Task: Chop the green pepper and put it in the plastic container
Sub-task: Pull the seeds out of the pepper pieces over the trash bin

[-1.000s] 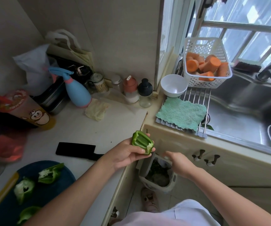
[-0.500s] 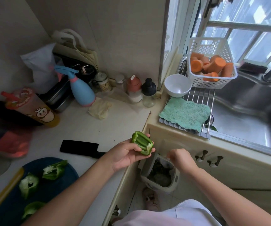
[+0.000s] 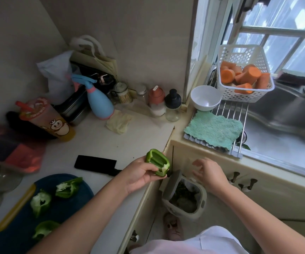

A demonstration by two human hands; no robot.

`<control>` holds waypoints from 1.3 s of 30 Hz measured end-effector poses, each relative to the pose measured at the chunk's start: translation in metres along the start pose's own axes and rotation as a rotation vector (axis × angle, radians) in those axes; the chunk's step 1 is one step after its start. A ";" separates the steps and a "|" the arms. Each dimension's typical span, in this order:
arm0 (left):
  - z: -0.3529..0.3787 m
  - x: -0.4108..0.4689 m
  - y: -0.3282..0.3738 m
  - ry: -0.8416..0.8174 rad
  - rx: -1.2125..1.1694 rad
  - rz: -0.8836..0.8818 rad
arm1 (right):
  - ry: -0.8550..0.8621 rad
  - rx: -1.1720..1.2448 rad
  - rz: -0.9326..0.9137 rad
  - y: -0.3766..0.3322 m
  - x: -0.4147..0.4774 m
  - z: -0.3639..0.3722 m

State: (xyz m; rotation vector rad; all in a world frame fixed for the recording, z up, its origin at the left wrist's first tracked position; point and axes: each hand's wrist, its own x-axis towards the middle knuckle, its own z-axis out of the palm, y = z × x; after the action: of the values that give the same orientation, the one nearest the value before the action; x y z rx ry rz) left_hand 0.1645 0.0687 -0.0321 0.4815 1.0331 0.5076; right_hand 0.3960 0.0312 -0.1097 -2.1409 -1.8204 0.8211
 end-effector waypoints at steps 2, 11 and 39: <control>-0.003 -0.009 0.004 0.027 0.006 0.025 | 0.030 0.071 -0.077 -0.019 -0.002 -0.011; -0.050 -0.093 0.020 0.280 -0.100 0.244 | -0.013 0.287 -0.416 -0.148 -0.013 -0.047; -0.280 -0.229 -0.074 1.167 0.371 0.122 | -0.514 -0.217 -0.659 -0.307 -0.090 0.142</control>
State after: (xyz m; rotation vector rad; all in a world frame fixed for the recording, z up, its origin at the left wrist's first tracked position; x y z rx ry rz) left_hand -0.1685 -0.0896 -0.0412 0.5791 2.2528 0.7259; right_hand 0.0551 -0.0162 -0.0483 -1.3093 -2.7472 1.0838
